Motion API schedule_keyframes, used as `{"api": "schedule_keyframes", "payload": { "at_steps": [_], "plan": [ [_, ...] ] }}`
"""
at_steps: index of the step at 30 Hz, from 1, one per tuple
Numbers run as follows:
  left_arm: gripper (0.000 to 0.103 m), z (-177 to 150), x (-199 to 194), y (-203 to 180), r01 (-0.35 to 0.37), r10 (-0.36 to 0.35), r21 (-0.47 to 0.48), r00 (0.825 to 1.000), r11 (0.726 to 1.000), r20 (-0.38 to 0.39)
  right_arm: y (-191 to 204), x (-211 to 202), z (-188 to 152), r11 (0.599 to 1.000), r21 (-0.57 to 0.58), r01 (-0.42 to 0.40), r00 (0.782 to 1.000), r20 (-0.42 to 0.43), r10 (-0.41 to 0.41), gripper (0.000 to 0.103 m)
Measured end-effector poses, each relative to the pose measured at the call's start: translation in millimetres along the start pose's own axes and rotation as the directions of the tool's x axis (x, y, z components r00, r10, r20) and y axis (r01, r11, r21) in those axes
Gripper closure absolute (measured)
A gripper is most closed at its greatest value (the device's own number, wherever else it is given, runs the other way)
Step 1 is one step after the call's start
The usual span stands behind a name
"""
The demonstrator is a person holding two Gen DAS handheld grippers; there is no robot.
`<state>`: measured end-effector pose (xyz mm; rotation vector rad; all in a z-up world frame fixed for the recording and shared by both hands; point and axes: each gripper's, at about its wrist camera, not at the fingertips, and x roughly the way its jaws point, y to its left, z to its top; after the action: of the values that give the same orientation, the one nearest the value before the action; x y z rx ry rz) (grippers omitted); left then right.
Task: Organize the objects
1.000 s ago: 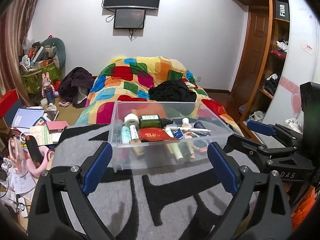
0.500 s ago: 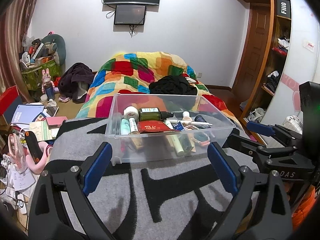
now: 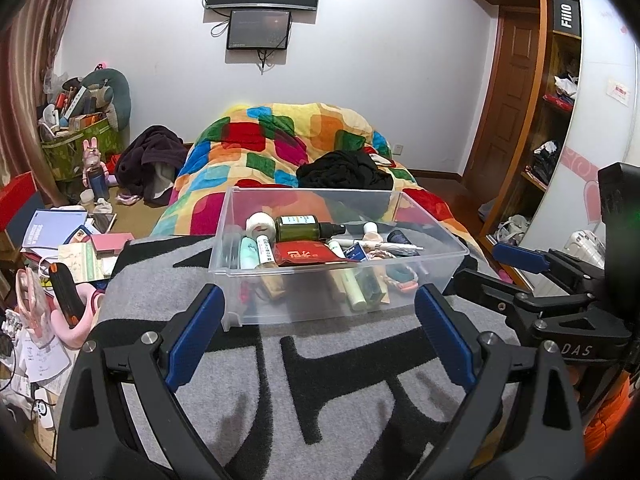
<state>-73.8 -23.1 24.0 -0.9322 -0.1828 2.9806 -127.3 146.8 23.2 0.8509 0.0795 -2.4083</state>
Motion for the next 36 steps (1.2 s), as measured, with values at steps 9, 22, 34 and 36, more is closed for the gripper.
{"api": "schedule_keyframes", "payload": {
  "at_steps": [9, 22, 34, 36],
  "plan": [
    [0.006, 0.3, -0.1, -0.8, 0.000, 0.000, 0.000, 1.000, 1.000, 0.000, 0.1, 0.1, -0.2, 1.000, 0.001, 0.000, 1.000, 0.000, 0.000, 0.018],
    [0.006, 2.0, -1.3, -0.9, 0.007, -0.007, -0.011, 1.000, 1.000, 0.004, -0.2, 0.2, -0.2, 1.000, 0.001, 0.000, 1.000, 0.000, 0.000, 0.018],
    [0.006, 2.4, -0.6, -1.8, 0.020, -0.020, -0.008, 1.000, 1.000, -0.017, 6.0, 0.5, -2.1, 1.000, 0.002, -0.001, 1.000, -0.002, 0.001, 0.017],
    [0.006, 2.2, -0.8, -1.9, 0.021, -0.021, -0.008, 1.000, 1.000, -0.015, 6.3, 0.4, -2.7, 1.000, 0.002, -0.002, 1.000, -0.003, 0.002, 0.017]
  ]
}}
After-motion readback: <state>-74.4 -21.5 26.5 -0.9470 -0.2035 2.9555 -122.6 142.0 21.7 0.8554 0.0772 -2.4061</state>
